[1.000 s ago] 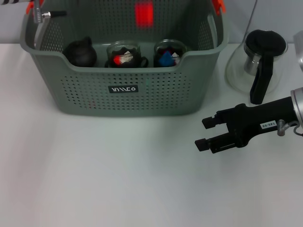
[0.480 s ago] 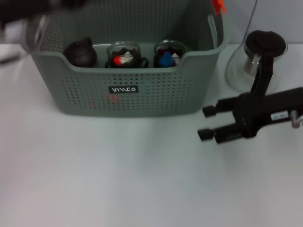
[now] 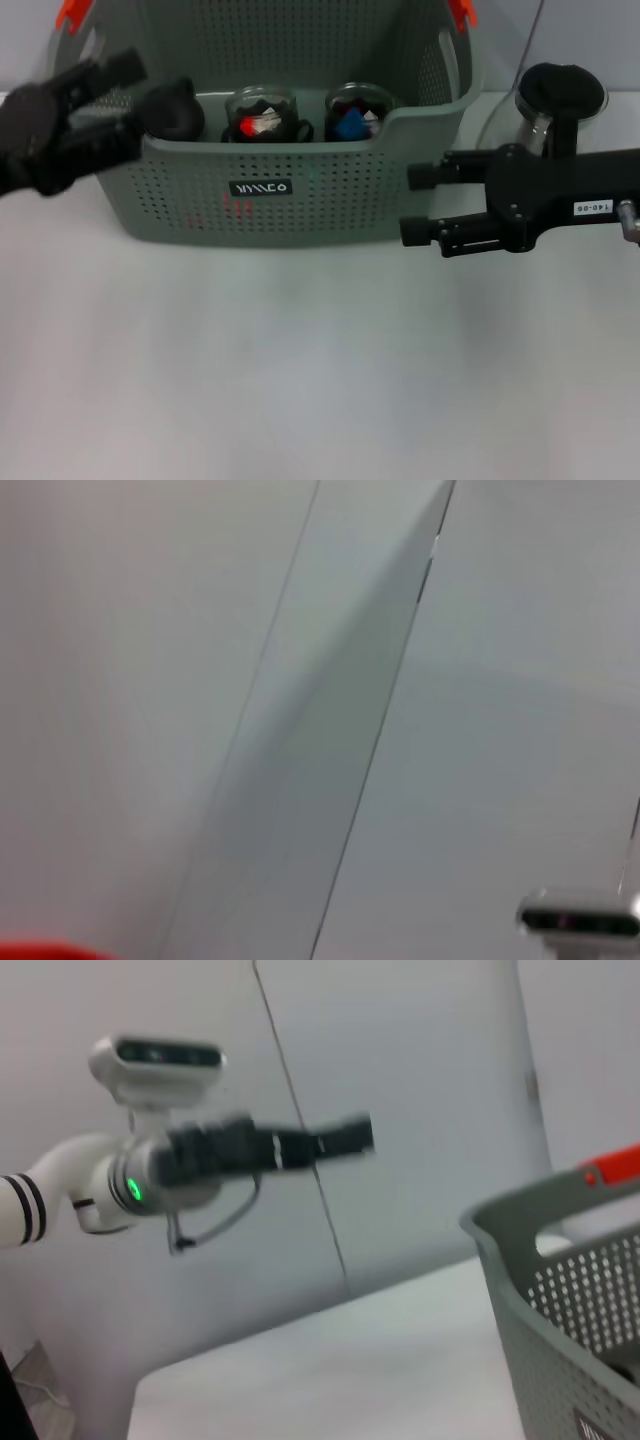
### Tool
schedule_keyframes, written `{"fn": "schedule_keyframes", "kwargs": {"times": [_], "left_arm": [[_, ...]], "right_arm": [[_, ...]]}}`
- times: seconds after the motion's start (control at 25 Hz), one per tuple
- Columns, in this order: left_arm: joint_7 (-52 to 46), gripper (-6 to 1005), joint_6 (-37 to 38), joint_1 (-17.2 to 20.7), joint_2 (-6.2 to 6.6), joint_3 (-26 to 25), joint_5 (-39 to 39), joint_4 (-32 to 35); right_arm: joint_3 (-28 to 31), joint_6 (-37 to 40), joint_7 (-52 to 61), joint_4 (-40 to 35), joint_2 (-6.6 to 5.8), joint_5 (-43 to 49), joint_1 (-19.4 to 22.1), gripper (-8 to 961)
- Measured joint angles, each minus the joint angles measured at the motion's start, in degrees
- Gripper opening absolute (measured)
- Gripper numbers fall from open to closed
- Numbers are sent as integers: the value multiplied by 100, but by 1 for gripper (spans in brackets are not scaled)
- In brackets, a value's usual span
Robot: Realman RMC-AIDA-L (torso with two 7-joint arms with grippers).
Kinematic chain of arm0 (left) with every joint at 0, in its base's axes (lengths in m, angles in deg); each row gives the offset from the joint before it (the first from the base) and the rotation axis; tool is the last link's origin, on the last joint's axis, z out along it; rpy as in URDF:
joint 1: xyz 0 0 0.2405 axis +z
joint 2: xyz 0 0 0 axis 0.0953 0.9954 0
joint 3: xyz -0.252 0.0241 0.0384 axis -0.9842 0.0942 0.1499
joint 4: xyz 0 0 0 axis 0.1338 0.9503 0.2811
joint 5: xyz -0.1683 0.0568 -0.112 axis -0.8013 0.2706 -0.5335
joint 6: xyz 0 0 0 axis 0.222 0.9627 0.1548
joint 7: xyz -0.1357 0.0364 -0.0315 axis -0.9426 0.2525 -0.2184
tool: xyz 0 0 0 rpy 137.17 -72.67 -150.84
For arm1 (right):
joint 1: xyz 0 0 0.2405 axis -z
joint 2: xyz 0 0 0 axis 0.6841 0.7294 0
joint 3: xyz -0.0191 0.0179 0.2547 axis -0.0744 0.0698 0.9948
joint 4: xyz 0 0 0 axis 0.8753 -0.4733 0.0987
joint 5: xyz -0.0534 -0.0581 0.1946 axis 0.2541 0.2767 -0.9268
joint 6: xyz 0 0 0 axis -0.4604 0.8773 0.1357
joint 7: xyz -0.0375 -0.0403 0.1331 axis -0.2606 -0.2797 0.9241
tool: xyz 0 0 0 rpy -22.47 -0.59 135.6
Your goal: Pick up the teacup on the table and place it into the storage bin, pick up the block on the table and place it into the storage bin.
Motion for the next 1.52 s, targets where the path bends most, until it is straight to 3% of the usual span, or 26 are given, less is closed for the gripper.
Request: {"fn": "schedule_keyframes", "kwargs": {"times": [0.28,0.68,1.16,1.52], "left_arm": [[410,934,49,30,-21,32,656,-162],[661,934,70,-45,-11,17,677,-188],[966,934,110,-17,-2,-43,642,-281],[1038,934,121,-31,-10,-106,624,-311]], "right_arm": [[18,10,-385,-77,51,-152,-21,845],[18,270,-600,-586,147,-673,108,848],[78,293,-1032,-529,271,-801,188,848],[183,262,-1276,-236,258,-921,273,847]]}}
